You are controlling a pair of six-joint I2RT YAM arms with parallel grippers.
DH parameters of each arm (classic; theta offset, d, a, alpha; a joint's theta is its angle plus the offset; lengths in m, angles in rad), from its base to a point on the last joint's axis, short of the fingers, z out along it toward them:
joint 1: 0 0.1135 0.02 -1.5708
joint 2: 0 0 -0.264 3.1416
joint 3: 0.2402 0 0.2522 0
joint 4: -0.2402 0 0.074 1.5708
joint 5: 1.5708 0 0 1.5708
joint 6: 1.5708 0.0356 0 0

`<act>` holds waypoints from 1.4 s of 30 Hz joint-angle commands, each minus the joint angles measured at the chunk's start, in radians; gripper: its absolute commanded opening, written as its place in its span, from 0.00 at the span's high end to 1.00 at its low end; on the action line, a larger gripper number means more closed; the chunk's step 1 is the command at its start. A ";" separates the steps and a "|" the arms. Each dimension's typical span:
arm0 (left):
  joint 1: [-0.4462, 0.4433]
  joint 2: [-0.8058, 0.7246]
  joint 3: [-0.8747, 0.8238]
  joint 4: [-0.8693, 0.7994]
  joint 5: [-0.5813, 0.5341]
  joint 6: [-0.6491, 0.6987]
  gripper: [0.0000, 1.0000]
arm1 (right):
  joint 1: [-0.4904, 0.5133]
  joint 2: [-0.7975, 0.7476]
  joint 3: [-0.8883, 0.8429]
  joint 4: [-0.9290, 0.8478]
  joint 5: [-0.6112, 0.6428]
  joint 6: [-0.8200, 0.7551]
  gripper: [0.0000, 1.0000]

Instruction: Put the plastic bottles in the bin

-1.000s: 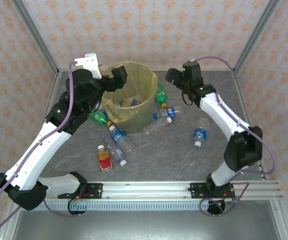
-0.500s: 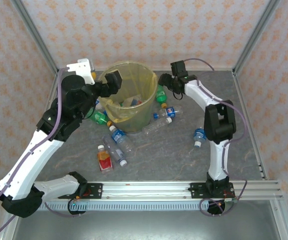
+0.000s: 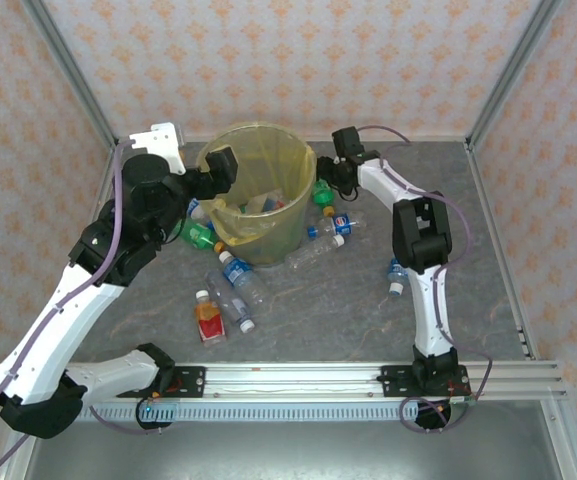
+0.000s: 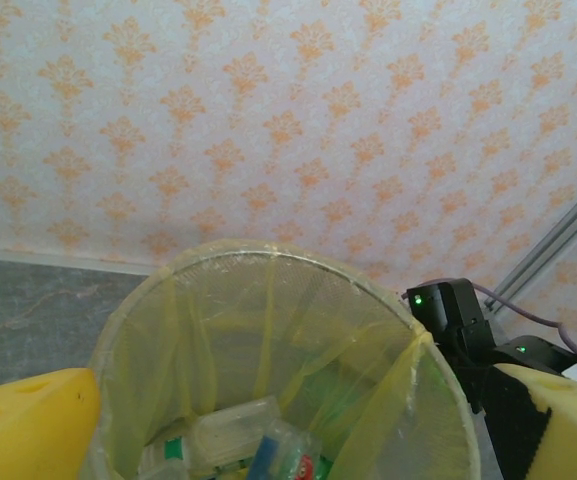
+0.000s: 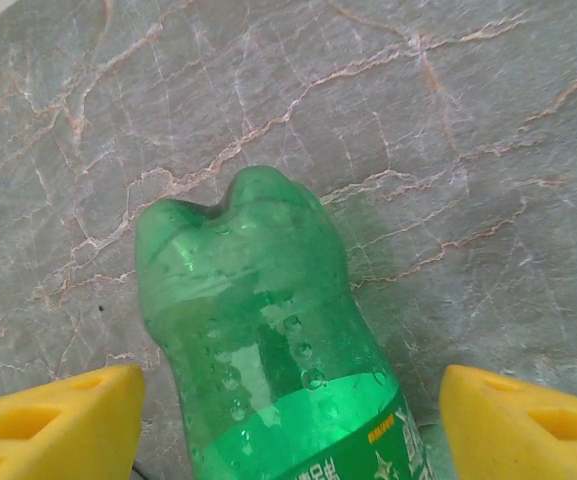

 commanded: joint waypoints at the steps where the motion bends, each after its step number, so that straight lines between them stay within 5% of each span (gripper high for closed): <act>1: -0.009 0.006 0.032 -0.019 -0.026 0.030 0.01 | 0.015 0.038 0.047 -0.048 -0.009 -0.032 0.22; 14: -0.009 0.018 0.036 -0.025 -0.029 0.036 0.01 | 0.028 0.117 0.110 -0.079 -0.022 -0.045 0.26; 23: -0.009 0.007 0.024 -0.025 -0.029 0.036 0.01 | 0.028 0.061 0.072 -0.063 0.006 -0.021 0.38; 42: -0.010 -0.029 -0.047 0.014 -0.008 0.041 0.01 | 0.015 -0.340 -0.171 0.082 0.087 0.096 0.41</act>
